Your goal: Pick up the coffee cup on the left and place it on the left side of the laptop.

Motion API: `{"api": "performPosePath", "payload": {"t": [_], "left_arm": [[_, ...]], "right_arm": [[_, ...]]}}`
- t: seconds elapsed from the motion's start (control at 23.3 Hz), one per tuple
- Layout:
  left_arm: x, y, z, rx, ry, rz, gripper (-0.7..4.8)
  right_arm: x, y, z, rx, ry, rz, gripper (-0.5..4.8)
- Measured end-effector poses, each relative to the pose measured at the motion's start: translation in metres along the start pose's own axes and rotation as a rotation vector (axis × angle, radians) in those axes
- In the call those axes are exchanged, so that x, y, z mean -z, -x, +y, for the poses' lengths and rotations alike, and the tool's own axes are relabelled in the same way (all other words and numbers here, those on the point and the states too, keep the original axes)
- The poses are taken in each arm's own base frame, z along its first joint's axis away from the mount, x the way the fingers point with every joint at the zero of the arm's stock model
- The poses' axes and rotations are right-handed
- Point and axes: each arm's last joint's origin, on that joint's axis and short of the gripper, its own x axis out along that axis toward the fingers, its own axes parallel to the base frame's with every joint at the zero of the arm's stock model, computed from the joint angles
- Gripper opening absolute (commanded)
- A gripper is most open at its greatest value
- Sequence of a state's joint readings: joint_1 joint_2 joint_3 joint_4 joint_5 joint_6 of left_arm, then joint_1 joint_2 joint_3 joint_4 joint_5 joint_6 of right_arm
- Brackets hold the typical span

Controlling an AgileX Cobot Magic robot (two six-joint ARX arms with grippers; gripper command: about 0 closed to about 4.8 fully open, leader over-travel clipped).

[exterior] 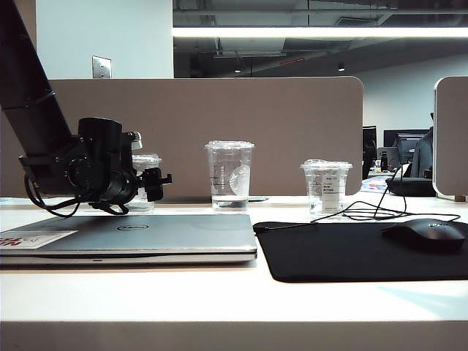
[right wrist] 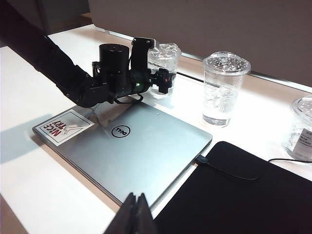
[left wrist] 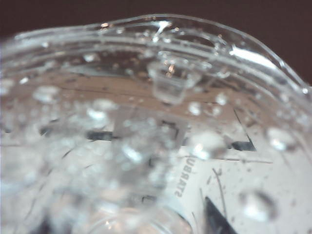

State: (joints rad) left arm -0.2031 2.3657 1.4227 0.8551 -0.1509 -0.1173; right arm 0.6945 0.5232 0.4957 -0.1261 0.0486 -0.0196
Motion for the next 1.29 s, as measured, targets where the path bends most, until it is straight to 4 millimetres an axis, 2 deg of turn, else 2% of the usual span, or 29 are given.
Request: {"api": "performPosePath", "payload": {"t": [0.09,0.47,0.73,0.99,1.29], "left_arm": [[0.0,0.0,0.0,0.0,-0.007,0.001,1.79],[-0.001,0.0,0.0,-0.001,-0.013,0.011,1.77],[-0.027,0.006,-0.003,0.033,-0.026,0.038,1.79],[-0.074,0.023,-0.006,0.038,-0.037,0.005,1.79],[-0.092,0.057,-0.003,0.053,-0.084,0.006,1.83]], "right_arm": [[0.0,0.0,0.0,0.0,0.0,0.0,-0.04],[0.0,0.0,0.0,0.0,0.0,0.0,-0.04],[0.0,0.0,0.0,0.0,0.0,0.0,-0.04],[0.0,0.0,0.0,0.0,0.0,0.0,-0.04],[0.0,0.0,0.0,0.0,0.0,0.0,-0.04]]}}
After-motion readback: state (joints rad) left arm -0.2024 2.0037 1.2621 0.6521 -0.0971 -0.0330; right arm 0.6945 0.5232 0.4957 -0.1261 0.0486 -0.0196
